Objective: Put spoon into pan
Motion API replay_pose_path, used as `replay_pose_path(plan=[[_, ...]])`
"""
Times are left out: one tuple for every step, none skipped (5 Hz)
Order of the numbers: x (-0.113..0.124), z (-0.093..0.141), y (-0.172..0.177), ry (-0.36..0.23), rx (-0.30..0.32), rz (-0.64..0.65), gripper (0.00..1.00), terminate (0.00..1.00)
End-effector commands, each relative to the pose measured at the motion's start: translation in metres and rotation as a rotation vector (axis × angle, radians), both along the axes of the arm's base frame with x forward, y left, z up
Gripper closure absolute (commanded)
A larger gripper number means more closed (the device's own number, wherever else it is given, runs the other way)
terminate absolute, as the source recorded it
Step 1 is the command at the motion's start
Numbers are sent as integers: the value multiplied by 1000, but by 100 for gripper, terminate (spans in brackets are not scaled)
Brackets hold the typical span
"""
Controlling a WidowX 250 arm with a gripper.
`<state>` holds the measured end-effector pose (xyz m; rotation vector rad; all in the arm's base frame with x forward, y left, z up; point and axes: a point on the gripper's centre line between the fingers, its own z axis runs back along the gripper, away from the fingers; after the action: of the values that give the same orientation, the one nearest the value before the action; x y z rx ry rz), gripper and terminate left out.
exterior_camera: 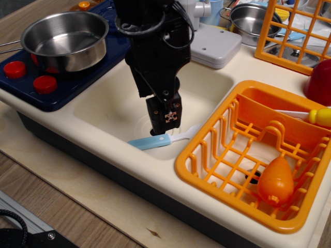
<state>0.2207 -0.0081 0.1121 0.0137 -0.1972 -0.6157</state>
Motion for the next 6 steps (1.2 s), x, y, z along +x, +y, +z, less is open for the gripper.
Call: replay_pose_path(plan=[[0,0,0,0,0,0,0,0],[5,-18,-4,44,1,41,0,0],[8,-33,-4,81,-5,88,0,0],[12,-47,-1,109,-4,109,0,0],[10,-59,4,111,-14,104,0,0],[10,-74,9,117,-29,112,100,0]])
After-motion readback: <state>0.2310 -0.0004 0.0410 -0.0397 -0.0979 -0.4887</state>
